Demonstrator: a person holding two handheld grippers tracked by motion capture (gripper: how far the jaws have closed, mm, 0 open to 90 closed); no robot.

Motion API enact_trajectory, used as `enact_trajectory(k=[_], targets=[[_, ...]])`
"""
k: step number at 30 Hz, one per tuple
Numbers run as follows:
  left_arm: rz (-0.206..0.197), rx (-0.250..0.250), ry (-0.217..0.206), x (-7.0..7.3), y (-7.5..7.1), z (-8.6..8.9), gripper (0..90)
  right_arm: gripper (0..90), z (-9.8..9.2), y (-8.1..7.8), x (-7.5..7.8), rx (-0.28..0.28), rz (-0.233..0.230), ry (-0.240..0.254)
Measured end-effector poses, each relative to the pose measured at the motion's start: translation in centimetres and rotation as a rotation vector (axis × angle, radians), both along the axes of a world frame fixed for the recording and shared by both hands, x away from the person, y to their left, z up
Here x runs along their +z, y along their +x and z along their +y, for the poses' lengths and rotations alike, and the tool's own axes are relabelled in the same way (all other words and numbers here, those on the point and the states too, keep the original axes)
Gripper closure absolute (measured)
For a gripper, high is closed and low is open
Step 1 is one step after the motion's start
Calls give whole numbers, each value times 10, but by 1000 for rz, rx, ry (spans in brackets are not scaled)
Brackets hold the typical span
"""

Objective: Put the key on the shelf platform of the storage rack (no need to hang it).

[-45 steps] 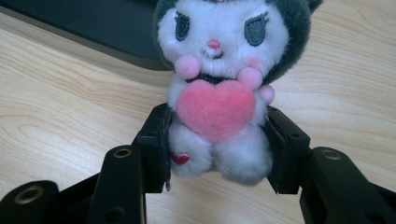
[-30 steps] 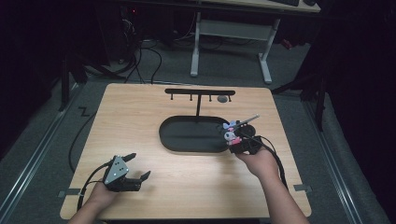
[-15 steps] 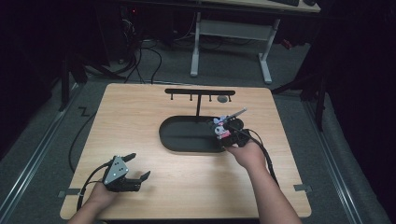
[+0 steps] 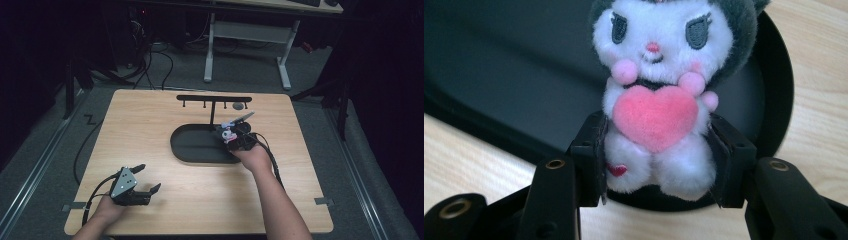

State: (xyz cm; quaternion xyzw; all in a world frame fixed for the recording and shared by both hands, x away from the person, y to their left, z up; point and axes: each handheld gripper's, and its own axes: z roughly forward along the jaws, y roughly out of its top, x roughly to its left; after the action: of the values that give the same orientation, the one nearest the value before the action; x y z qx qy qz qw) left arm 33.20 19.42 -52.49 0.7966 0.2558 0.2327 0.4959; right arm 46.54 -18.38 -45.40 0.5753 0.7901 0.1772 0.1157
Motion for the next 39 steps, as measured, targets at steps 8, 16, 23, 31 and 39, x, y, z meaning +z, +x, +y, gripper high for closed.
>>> enact_trajectory(k=[8,16,23,31,39], targets=[[0,-1,-1,0,0,0,154,496,6,1,-12,17,41,-19],[-7,1,-5,0,-2,2,154,481,10,-2,-22,28,85,-37],[-9,-1,-2,0,-2,2,154,360,6,-2,-21,9,70,15],[-12,-1,2,0,-3,1,154,297,2,-12,-7,9,22,30],[-11,-1,3,0,-2,1,154,289,-1,-22,3,19,-10,28]])
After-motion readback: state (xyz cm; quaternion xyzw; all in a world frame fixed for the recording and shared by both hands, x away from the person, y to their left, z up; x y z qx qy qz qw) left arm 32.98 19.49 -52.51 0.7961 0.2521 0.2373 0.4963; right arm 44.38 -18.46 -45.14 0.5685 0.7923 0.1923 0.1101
